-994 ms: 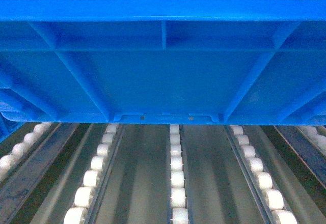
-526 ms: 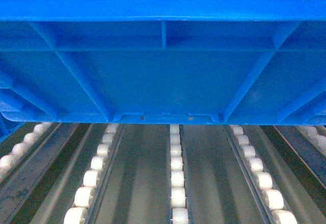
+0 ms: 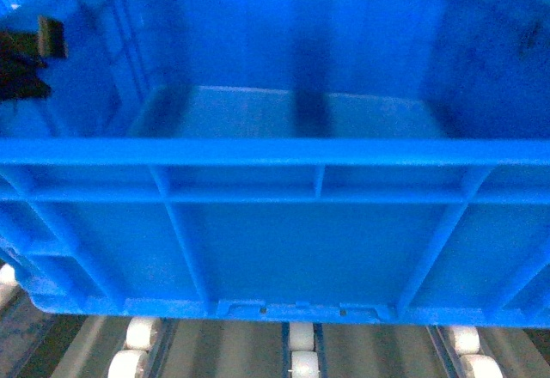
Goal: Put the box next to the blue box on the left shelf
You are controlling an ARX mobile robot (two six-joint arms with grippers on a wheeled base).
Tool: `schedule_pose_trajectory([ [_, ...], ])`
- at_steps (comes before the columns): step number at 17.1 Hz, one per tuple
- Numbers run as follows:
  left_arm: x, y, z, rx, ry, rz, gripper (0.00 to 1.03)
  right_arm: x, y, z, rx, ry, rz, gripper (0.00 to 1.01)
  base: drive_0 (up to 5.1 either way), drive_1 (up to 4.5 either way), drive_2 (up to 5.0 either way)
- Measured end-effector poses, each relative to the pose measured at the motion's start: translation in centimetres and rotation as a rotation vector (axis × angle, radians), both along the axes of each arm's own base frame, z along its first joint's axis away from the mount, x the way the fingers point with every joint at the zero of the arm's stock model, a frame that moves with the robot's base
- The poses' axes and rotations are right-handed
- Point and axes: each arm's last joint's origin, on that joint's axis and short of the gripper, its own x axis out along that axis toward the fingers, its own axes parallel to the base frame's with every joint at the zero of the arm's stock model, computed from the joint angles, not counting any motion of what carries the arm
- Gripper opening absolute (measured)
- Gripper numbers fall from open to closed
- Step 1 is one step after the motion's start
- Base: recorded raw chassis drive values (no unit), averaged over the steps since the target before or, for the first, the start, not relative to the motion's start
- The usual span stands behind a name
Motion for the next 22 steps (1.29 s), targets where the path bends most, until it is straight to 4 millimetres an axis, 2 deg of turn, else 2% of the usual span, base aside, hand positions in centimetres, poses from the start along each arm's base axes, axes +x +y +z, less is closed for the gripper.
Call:
schedule_pose_trajectory([
  [4, 0.9, -0.3, -1.8, 0.0, 0.072, 0.01, 0.15, 1.2, -0.2, -2.1, 0.0, 0.058, -0.002, 0.08, 0.0, 0.0, 0.0],
  [7, 1.1, -0.6, -2.4, -0.015, 0.092, 0.006, 0.15, 1.3, -0.3, -2.4, -0.006, 0.066, -0.007, 0.08, 0.0, 0.0, 0.0],
  [13, 1.6, -1.0, -4.4, 0.017, 0.182, 0.01, 0.15, 1.2, -0.4, -5.1, 0.001, 0.157, -0.018, 0.08, 0.0, 0.0, 0.0],
  [16, 1.9, -1.1, -5.0, -0.006, 0.197, 0.006, 0.15, 1.2, -0.3, -5.2, 0.0, 0.151, -0.026, 0.08, 0.0, 0.0, 0.0],
  [17, 2.1, -1.2, -5.3, -0.022, 0.203, -0.005, 0.21, 1.2, -0.4, -5.2, 0.001, 0.15, -0.032, 0.08, 0.0, 0.0, 0.0],
  [18, 2.2, -1.4, -5.4, -0.045, 0.206, -0.027, 0.33, 1.2, -0.3, -5.2, 0.008, 0.148, -0.046, 0.12, 0.0, 0.0, 0.0],
  [21, 2.4, -1.9, -5.9, -0.069, 0.205, -0.044, 0.67, 1.4, 0.1, -5.5, 0.036, 0.142, -0.126, 0.44, 0.0, 0.0, 0.0],
  [22, 2.4, -2.0, -6.3, -0.058, 0.215, -0.046, 0.81, 1.5, 0.3, -5.3, 0.05, 0.131, -0.125, 0.59, 0.0, 0.0, 0.0],
])
